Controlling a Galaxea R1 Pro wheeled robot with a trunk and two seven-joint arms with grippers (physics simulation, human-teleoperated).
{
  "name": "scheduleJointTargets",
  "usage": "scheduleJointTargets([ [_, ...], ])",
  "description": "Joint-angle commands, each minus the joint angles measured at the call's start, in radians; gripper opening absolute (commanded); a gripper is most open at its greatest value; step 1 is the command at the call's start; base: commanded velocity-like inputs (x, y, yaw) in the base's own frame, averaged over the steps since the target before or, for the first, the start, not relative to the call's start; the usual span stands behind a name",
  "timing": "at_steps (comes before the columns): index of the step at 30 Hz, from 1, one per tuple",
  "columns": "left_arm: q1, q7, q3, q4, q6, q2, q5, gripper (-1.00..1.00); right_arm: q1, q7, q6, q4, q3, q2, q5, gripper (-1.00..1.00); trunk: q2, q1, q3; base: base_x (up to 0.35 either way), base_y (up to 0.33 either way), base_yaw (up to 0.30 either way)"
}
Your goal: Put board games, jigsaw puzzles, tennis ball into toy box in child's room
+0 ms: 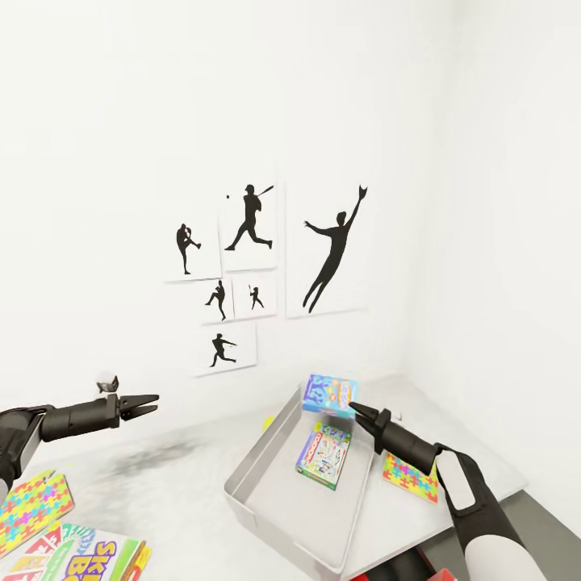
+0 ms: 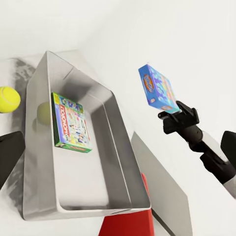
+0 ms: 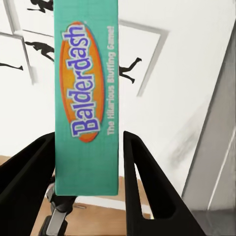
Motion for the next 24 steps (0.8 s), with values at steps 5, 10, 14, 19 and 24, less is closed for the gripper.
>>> scheduleJointTargets([
  [5, 0.0, -0.006, 0.002, 0.0, 0.011, -0.001, -0.006, 1.0, 0.015, 0.005, 0.007, 0.009, -0.004, 0.0, -0.01, -1.0, -0.001, 0.0, 0.0, -0.035, 0.0, 0.0],
  [10, 0.0, -0.006, 0.002, 0.0, 0.011, 0.0, -0.006, 1.0, 0.019, 0.004, 0.008, 0.011, -0.003, 0.0, -0.01, -1.0, -0.001, 0.0, 0.0, -0.137, 0.026, 0.0],
  [14, 0.0, -0.006, 0.002, 0.0, 0.011, 0.0, -0.006, 1.0, 0.019, 0.004, 0.009, 0.011, -0.002, 0.001, -0.011, -1.0, -0.001, 0.0, 0.0, -0.174, 0.056, 0.0],
  [19, 0.0, -0.006, 0.003, 0.0, 0.011, 0.001, -0.006, 1.0, 0.02, -0.002, 0.048, 0.009, 0.0, 0.001, 0.0, -1.0, -0.001, 0.0, 0.0, -0.052, 0.015, 0.0],
  [24, 0.0, -0.006, 0.003, 0.0, 0.011, 0.003, -0.006, 1.0, 0.02, -0.067, 0.067, 0.001, 0.002, 0.002, 0.004, -1.0, -0.001, 0.0, 0.0, -0.009, 0.003, 0.0],
])
